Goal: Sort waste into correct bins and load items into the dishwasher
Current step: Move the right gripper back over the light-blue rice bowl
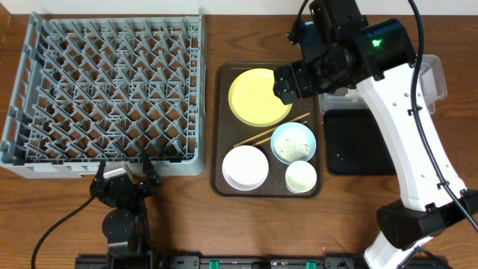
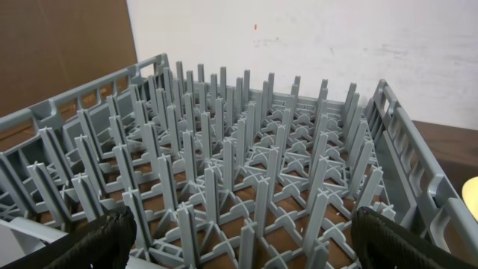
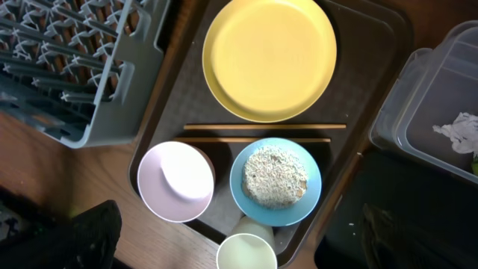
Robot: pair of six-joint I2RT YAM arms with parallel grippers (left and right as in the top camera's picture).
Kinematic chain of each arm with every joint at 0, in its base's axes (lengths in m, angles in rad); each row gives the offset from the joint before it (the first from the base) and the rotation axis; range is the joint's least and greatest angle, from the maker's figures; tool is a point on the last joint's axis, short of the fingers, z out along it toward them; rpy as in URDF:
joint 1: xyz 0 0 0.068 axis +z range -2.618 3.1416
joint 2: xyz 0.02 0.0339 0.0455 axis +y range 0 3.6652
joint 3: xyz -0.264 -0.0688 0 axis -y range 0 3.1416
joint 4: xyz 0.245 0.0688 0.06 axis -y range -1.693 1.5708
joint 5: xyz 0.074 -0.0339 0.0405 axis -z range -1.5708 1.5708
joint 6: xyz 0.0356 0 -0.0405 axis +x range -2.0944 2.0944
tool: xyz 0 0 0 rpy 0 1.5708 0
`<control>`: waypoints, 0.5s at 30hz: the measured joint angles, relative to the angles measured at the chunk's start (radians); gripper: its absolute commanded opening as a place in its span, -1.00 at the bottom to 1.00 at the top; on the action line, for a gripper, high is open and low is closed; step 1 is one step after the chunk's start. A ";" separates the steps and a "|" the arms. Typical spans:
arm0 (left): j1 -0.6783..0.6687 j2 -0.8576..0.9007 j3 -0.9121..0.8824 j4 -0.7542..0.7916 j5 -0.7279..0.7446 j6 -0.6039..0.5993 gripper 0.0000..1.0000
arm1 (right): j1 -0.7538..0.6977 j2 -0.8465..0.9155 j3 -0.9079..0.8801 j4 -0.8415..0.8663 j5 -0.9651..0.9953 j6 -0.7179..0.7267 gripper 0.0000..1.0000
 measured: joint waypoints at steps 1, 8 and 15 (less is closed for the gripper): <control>0.000 0.000 0.000 0.000 0.000 0.000 0.85 | 0.000 0.000 0.000 -0.002 0.000 0.000 0.99; 0.000 0.000 0.000 0.000 0.000 0.000 0.85 | 0.000 0.000 -0.050 -0.035 0.003 0.000 0.98; 0.000 0.000 0.000 0.000 0.000 0.000 0.85 | 0.000 0.000 -0.217 0.026 0.004 -0.001 0.98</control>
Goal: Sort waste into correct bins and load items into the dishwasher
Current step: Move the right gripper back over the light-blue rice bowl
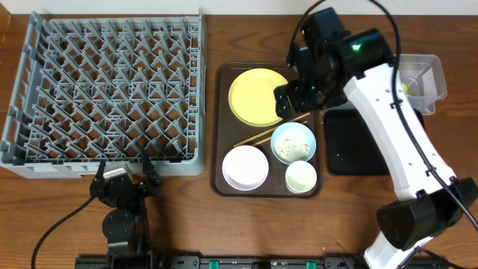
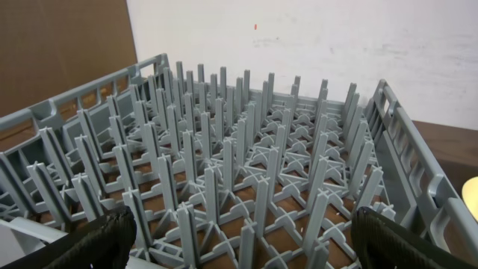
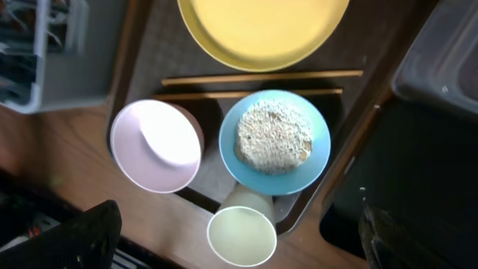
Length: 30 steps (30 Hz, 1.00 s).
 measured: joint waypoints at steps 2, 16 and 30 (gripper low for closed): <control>0.000 0.000 0.000 0.000 0.000 0.000 0.85 | 0.000 0.002 -0.066 0.042 -0.001 -0.002 0.99; 0.000 0.000 0.000 0.000 0.000 0.000 0.85 | 0.028 0.005 -0.400 0.344 0.020 0.090 0.54; 0.000 0.000 0.000 0.000 0.000 0.000 0.85 | 0.172 0.179 -0.435 0.429 0.099 0.203 -0.20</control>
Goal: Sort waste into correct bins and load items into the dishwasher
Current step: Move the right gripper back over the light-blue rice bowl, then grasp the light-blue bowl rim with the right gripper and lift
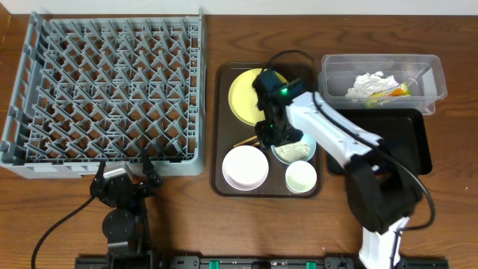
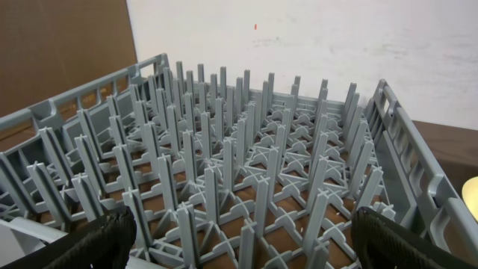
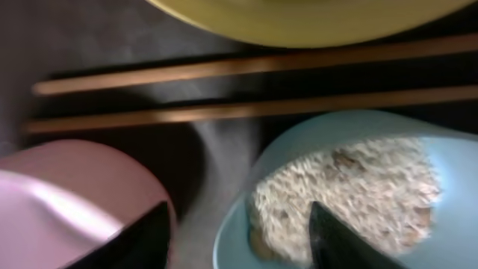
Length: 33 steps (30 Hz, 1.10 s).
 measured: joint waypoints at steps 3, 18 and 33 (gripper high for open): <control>0.000 0.000 0.000 0.000 0.000 0.000 0.85 | 0.005 0.023 -0.003 0.000 0.011 0.017 -0.37; 0.000 0.000 0.000 0.000 0.000 0.000 0.85 | 0.005 0.024 -0.003 -0.002 0.048 0.057 -0.98; 0.000 0.000 0.000 0.000 0.000 0.000 0.85 | 0.003 0.026 0.218 -0.263 0.040 0.042 -0.98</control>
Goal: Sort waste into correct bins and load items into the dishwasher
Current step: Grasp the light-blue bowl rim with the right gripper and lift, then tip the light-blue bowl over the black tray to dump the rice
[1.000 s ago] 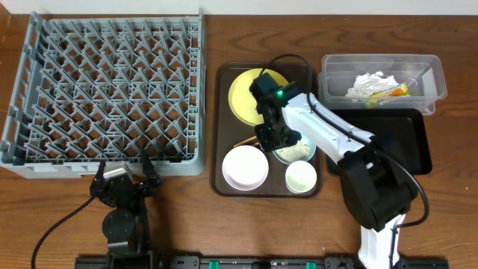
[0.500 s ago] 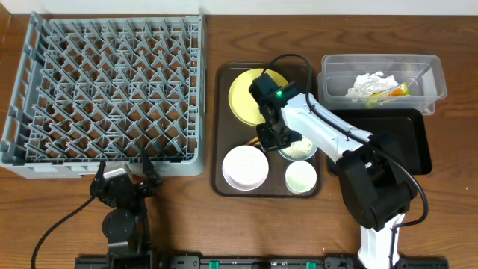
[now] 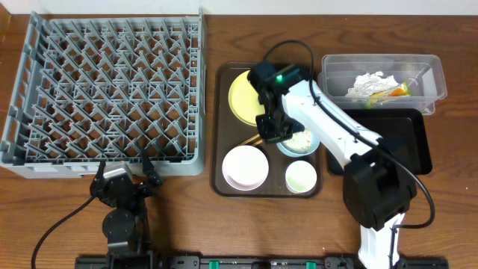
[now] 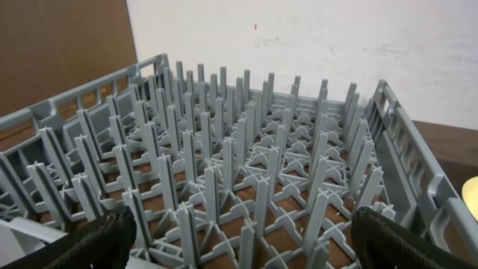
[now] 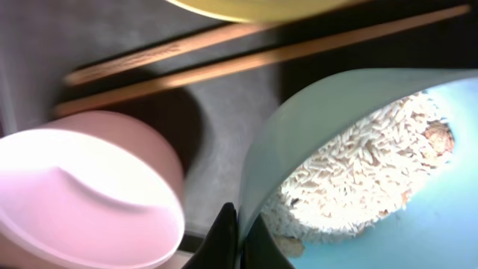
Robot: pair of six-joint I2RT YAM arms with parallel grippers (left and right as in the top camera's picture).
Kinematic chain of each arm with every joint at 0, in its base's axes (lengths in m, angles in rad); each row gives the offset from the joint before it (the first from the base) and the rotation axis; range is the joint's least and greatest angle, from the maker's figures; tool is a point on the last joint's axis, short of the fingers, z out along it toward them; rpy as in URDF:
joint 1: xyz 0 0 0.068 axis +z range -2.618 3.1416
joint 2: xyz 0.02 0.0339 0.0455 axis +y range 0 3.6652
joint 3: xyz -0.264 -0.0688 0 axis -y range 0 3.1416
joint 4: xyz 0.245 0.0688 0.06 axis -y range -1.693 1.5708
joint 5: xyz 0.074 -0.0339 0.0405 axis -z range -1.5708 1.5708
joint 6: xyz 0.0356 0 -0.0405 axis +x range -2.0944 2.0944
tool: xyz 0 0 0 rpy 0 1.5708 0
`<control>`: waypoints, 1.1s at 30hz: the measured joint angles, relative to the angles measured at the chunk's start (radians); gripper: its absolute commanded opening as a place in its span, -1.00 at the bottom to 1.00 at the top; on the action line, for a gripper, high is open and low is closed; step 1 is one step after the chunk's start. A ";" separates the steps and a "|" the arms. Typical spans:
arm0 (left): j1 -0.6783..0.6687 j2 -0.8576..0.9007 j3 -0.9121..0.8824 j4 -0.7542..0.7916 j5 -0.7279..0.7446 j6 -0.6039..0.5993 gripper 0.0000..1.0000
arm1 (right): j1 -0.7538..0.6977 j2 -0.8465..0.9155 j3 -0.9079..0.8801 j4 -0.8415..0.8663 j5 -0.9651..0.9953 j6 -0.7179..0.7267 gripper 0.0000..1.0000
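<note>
On the brown tray [image 3: 222,127] lie a yellow plate [image 3: 243,97], two chopsticks [image 5: 224,56], a white bowl [image 3: 245,167], a pale green cup [image 3: 301,176] and a blue bowl of rice [image 5: 358,164]. My right gripper [image 5: 240,239] is shut on the blue bowl's rim, and the bowl looks tilted up off the tray. In the overhead view the arm hides much of that blue bowl [image 3: 302,142]. My left gripper [image 4: 239,239] stands open at the near edge of the grey dish rack [image 3: 104,90], holding nothing.
A clear bin [image 3: 382,78] with crumpled waste sits at the back right, with a black tray-like bin [image 3: 407,153] in front of it. The white bowl [image 5: 82,194] lies close beside the held bowl.
My right gripper was open around the blue bowl's rim; now it is shut on the rim and the bowl is tipped up. The left arm has not moved.
My right gripper hung open high above the tray near the bins. Then it was lower over the plate and chopsticks. Then it was down at the blue bowl's left rim, open. Now it grips that rim. The left gripper stayed open at the rack.
</note>
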 measured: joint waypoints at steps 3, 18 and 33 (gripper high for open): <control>0.000 0.000 0.000 0.000 0.000 0.000 0.85 | -0.003 0.000 0.092 -0.073 -0.010 -0.021 -0.98; 0.000 0.000 0.000 0.000 0.000 0.000 0.85 | -0.272 -0.187 0.189 -0.211 -0.206 -0.210 -0.97; 0.000 0.000 0.000 0.000 0.000 0.000 0.85 | -0.655 -0.336 -0.063 -0.135 -0.437 -0.438 -0.97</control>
